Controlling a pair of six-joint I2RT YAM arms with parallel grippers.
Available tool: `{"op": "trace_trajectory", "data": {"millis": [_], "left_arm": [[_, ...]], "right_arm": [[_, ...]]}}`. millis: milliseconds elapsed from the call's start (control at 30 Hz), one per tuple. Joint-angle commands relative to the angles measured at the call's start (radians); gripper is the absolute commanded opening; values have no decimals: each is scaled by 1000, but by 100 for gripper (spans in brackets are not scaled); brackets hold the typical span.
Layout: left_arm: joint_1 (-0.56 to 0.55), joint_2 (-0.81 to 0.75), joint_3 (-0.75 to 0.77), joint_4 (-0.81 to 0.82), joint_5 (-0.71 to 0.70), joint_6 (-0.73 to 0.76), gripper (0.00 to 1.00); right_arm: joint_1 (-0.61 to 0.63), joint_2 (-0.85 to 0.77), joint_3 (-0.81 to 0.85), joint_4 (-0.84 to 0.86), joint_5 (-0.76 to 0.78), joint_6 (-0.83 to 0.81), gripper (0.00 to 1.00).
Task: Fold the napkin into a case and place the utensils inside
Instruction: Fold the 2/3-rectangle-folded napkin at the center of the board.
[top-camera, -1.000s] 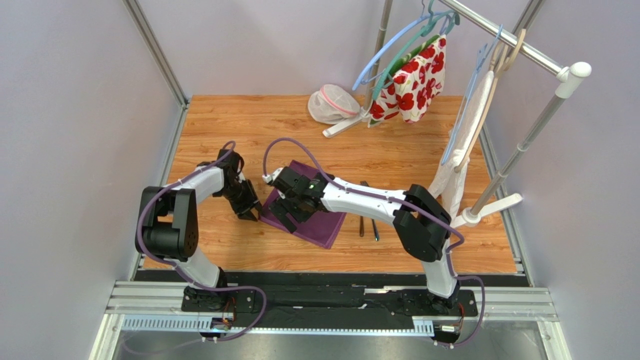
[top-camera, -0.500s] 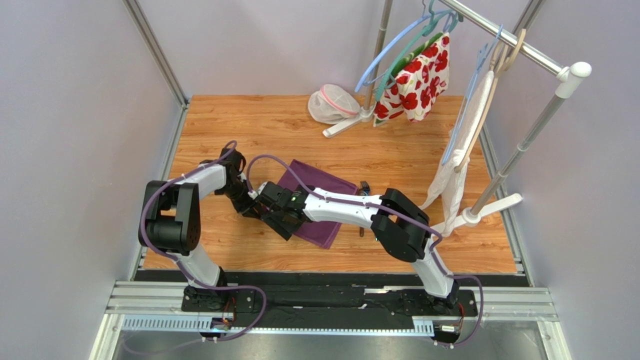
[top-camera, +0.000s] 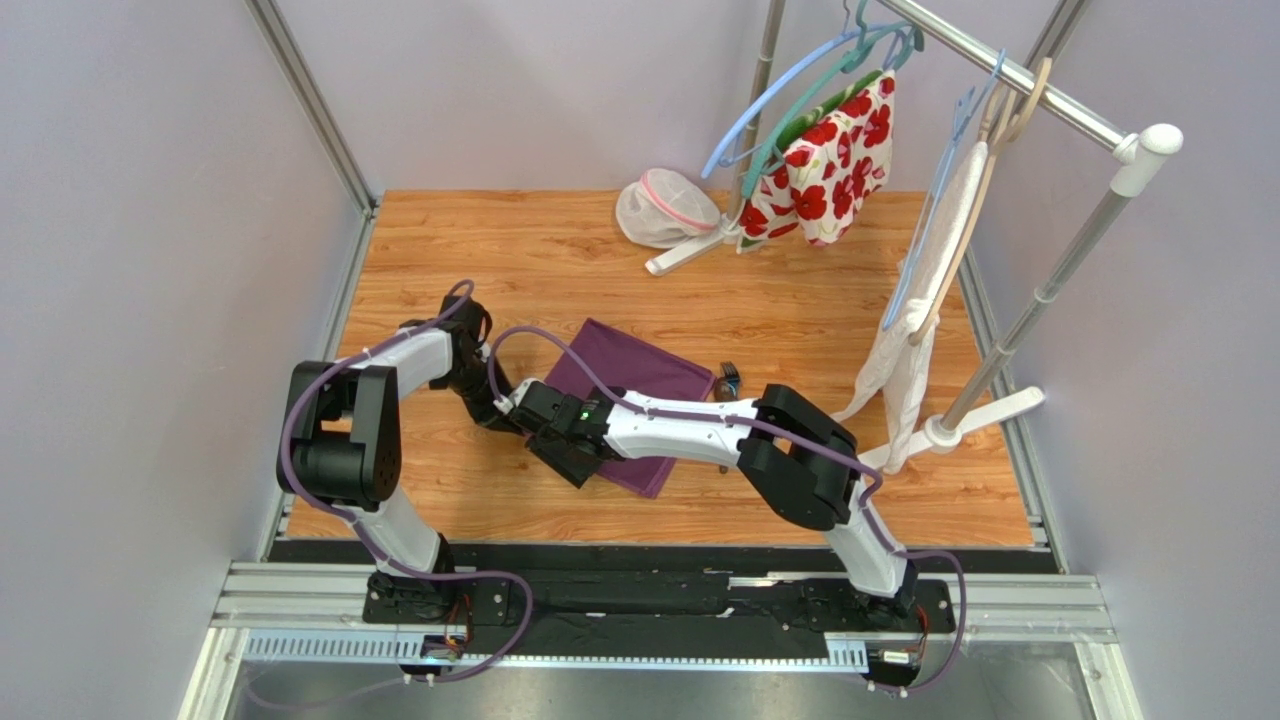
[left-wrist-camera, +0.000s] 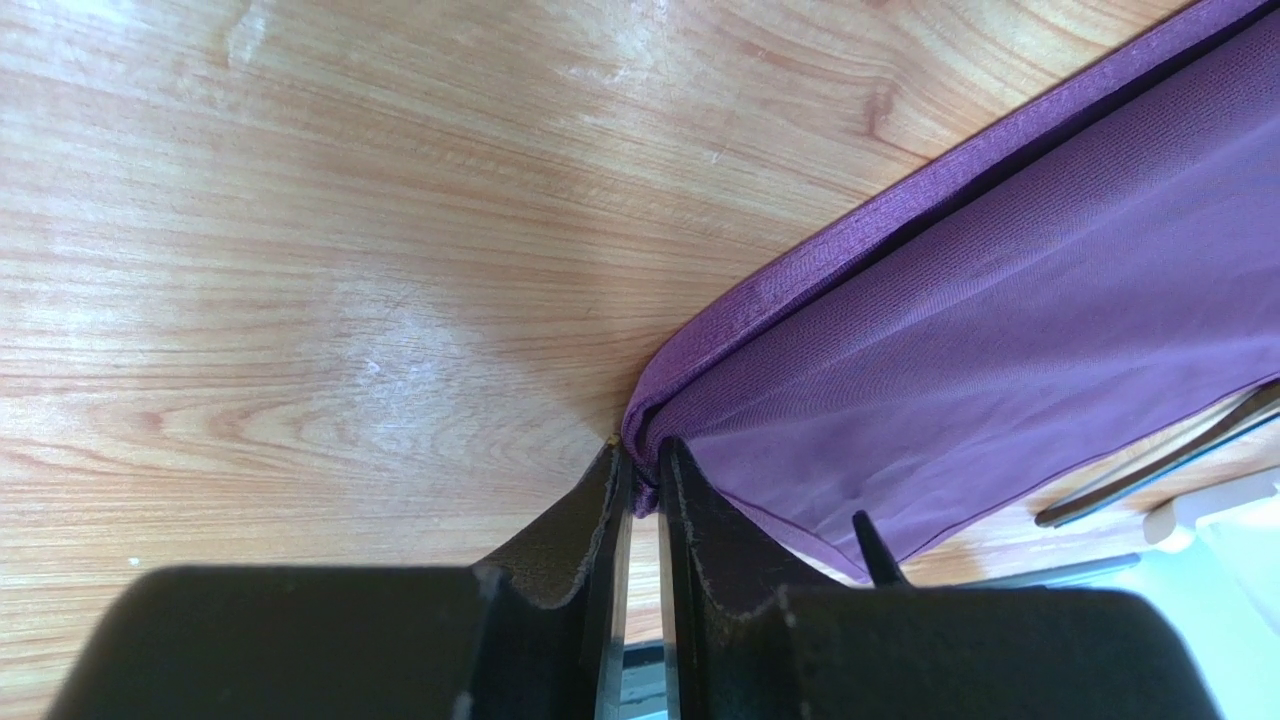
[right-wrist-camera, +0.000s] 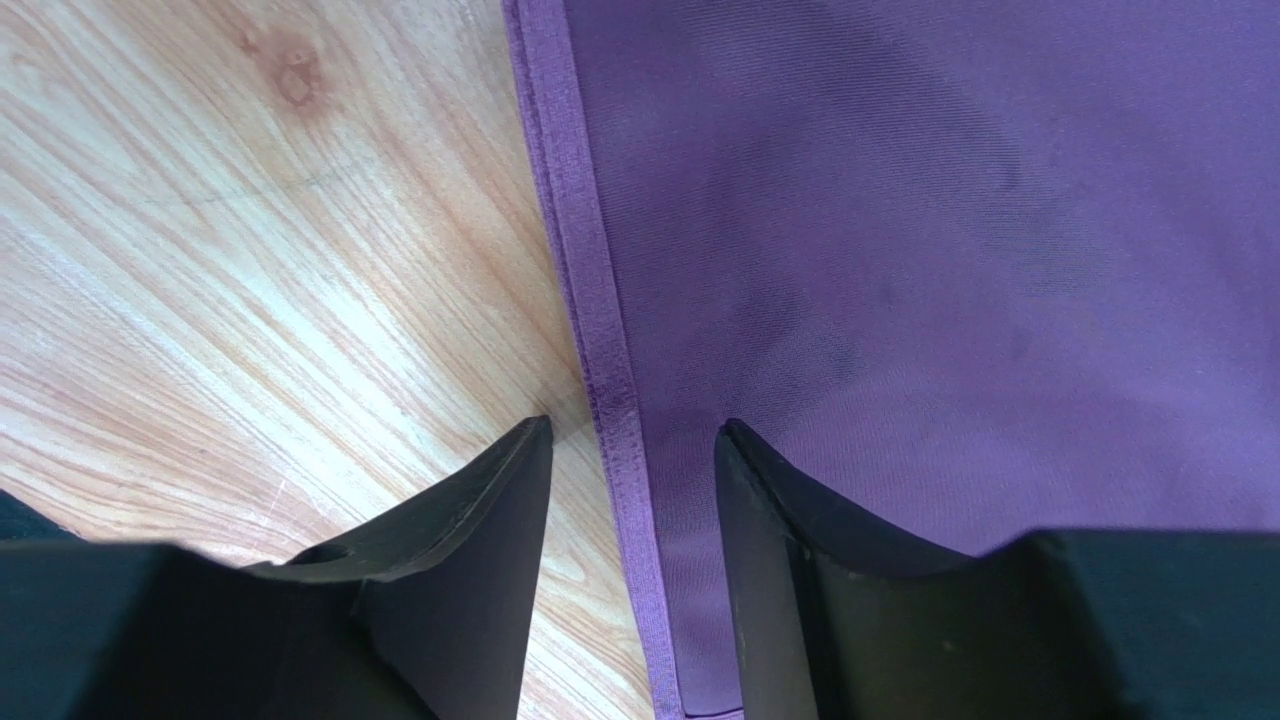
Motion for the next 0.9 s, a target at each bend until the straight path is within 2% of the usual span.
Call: {"op": "trace_trajectory", "data": {"millis": [0,200,533,633,667,767,867], "left_arm": [[-5,-11,21,14,3,-3,18],[-5,-10,27,20,9,-3,17],[-5,-19,47,15,-1,12,15],[-5,-17,47,24,6,10,14],[-5,-20,47,24,6,10,14],[-5,-30,42,29,-7,7,13],[-5,-42,32,33,-19,0,11]], "right_arm": [[5,40,-84,65,-45,5,48],[-6,46,-130,114,-147,20,44],[-41,46,-182,126,-150,18,32],[-41,71,-164,102,-156,17,23],[-39,77,-156,96,-151,20,13],[-32,85,-137,74,-128,25,0],[-16,63,-133,77,-134,28,0]]}}
